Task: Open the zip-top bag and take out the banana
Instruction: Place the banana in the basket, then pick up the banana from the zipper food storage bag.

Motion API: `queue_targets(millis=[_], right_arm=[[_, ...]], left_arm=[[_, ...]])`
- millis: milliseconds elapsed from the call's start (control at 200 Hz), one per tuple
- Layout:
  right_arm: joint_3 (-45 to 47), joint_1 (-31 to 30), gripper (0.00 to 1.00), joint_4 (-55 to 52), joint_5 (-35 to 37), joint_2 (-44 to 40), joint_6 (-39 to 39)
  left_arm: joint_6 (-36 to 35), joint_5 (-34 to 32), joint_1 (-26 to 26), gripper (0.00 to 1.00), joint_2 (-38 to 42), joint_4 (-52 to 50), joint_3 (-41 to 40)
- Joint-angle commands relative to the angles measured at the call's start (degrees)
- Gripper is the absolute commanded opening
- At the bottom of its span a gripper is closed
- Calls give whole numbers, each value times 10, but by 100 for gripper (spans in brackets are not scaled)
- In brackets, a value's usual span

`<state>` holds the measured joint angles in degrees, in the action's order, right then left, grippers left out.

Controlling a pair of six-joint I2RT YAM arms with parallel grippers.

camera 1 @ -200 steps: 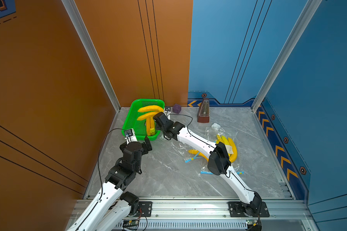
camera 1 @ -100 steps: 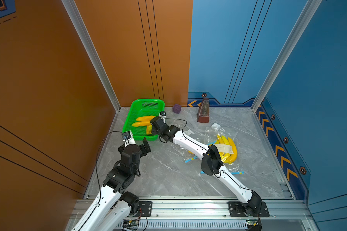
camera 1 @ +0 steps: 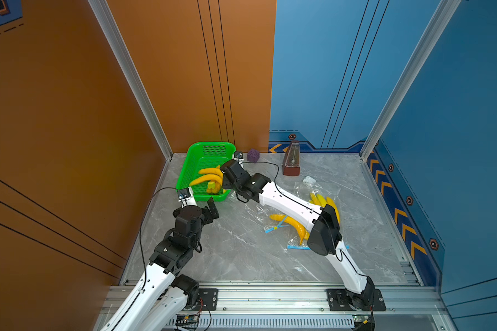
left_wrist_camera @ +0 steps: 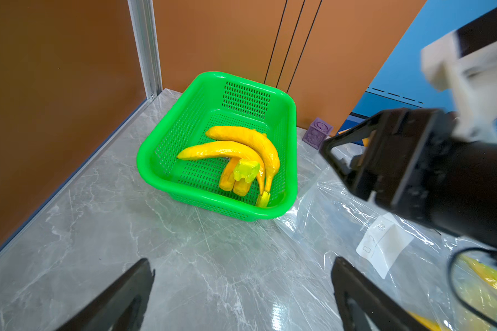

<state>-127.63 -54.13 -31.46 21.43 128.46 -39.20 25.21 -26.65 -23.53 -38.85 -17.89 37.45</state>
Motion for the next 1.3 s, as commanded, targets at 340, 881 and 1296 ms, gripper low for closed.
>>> queue_targets(millis=[340,881,1296], right_arm=[[558,24,62,122,25,-427,90],[952,123,79,157,-70,-706,102],[971,125,76,224,-120,-626,110]], left_arm=[[9,66,-84,99,-205,4,74],[11,147,-159,97,-482,147,150],[25,144,-172,92,-600,168,188]])
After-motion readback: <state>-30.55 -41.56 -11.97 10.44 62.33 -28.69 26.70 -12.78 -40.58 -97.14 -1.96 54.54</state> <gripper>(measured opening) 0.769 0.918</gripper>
